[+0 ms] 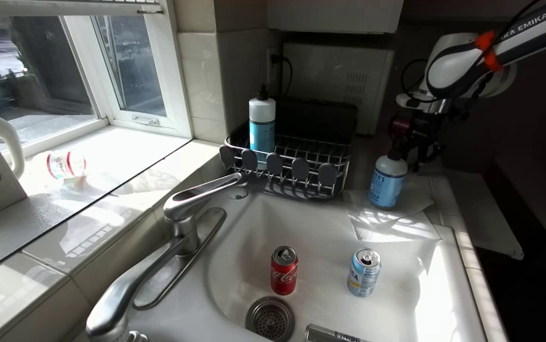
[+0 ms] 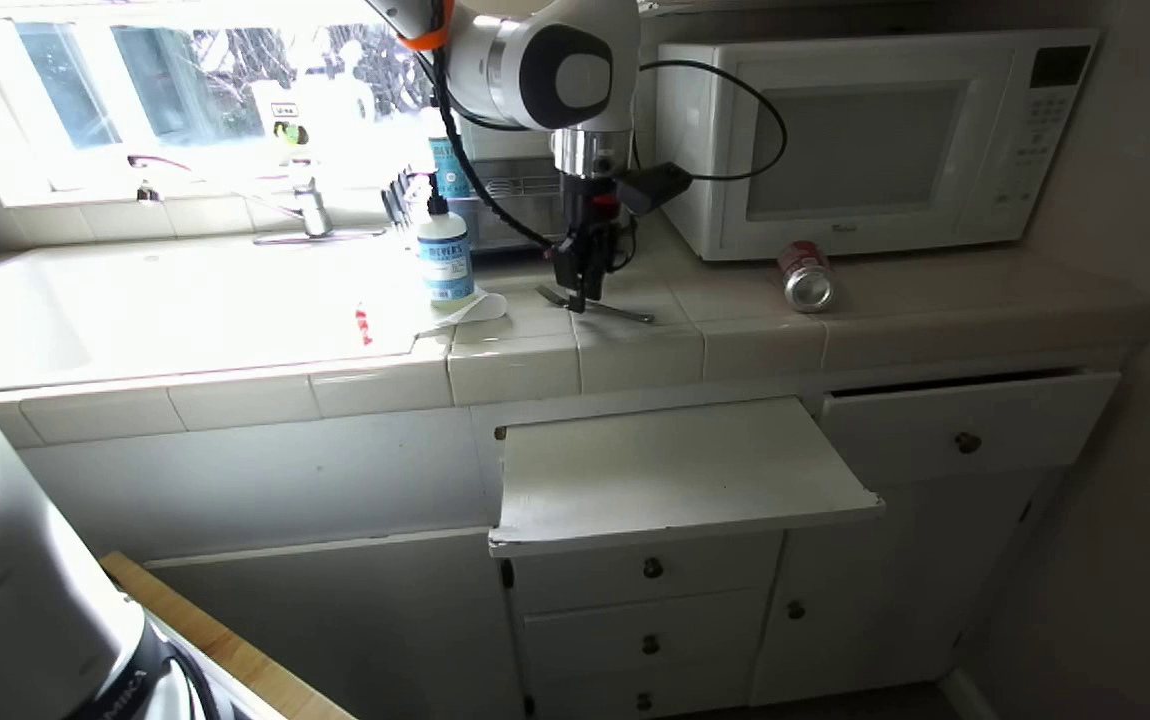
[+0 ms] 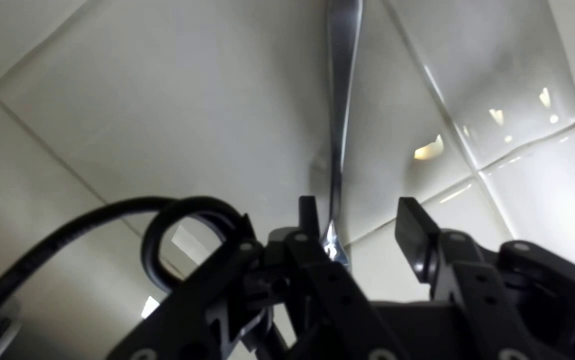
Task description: Put the silver fork on the shelf.
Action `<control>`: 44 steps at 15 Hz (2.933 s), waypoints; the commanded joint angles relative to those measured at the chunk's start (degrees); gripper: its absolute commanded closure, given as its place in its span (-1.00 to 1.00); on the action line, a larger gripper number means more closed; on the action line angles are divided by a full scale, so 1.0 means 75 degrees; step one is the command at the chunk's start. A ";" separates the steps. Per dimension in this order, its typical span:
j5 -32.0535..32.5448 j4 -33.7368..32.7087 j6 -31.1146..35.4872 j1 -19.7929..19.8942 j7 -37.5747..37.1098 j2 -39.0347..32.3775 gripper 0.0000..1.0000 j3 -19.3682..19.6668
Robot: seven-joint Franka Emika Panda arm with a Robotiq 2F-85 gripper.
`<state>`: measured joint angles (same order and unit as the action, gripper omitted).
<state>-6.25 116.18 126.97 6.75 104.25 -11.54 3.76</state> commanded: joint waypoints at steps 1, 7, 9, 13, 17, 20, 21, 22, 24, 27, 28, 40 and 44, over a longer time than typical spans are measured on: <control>-0.0174 -0.0156 0.0170 0.0157 0.0299 -0.0200 -0.09 -0.0127; -0.0136 -0.0234 0.0210 0.0193 0.0389 -0.0342 0.13 -0.0172; -0.0099 -0.0233 0.0243 0.0196 0.0377 -0.0370 0.42 -0.0184; -0.0075 -0.0247 0.0069 0.0201 0.0251 -0.0254 1.00 -0.0180; 0.0092 -0.0172 -0.0349 0.0227 -0.0258 0.0061 0.97 -0.0047; 0.0008 -0.0090 -0.1071 0.0398 -0.0203 0.0544 0.97 0.0063; 0.0050 -0.0056 -0.1235 0.0448 -0.0203 0.0693 0.97 0.0138; 0.0080 0.0000 -0.1428 0.0524 -0.0165 0.0873 0.97 0.0243; 0.0121 0.0106 -0.1657 0.0697 -0.0122 0.1167 0.97 0.0503; 0.0028 0.0257 -0.1821 0.1001 -0.0091 0.1484 0.97 0.0966; -0.0030 0.0342 -0.1764 0.1109 -0.0046 0.1547 0.97 0.1126; -0.0731 0.1680 -0.0131 0.1629 0.1103 0.1270 0.97 0.1883; -0.1004 0.1797 0.0627 0.1543 0.1411 0.0864 0.97 0.1660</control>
<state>-11.31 128.76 127.63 18.77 112.44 -3.21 17.16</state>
